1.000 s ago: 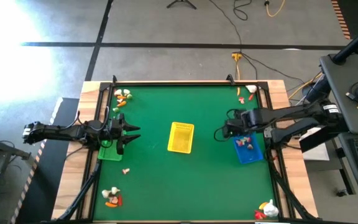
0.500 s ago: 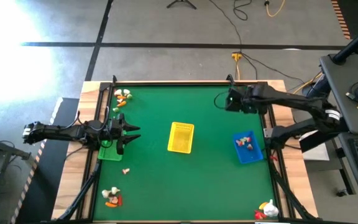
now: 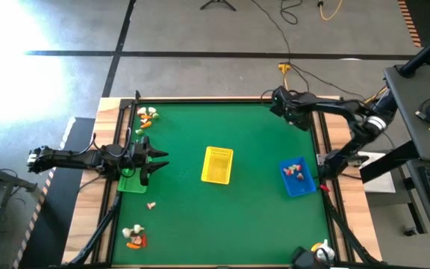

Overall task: Sort produce into baskets
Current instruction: Put the red mushroom into the blue bin

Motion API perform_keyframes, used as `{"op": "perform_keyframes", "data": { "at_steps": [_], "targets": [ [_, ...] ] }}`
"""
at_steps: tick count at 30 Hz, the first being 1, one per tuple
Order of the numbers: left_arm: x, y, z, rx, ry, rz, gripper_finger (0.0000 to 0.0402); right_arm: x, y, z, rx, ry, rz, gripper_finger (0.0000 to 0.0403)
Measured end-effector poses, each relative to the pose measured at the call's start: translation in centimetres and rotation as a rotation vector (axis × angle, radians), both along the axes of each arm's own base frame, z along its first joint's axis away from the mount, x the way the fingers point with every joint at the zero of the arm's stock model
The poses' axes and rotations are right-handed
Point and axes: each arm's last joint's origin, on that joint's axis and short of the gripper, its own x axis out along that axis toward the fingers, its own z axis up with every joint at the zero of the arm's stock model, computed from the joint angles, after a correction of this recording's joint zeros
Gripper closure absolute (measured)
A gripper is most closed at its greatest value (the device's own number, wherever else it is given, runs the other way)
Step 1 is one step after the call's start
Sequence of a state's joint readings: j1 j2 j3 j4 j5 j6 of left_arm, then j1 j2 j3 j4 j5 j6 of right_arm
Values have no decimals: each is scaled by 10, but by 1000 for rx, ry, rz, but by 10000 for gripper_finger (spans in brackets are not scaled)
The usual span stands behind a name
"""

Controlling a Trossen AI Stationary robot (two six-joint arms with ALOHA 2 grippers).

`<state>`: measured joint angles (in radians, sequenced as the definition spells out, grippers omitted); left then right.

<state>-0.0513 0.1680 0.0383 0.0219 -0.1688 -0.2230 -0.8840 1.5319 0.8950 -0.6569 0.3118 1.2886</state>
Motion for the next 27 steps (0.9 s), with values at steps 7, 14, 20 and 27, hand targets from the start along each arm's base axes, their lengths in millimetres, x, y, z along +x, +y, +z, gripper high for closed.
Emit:
{"op": "perform_keyframes", "data": {
  "at_steps": [7, 14, 20, 27],
  "targets": [
    [0, 0, 0, 0, 0, 0, 243, 1, -7, -19, 53, 58, -72, 164],
    [0, 0, 0, 0, 0, 0, 243, 1, -8, -20, 51, 73, -62, 242],
    [0, 0, 0, 0, 1, 0, 243, 1, 1, -9, 64, 99, 17, 331],
    [0, 0, 0, 0, 1, 0, 243, 26, 39, 25, -13, 77, 326, 376]
  ]
}}
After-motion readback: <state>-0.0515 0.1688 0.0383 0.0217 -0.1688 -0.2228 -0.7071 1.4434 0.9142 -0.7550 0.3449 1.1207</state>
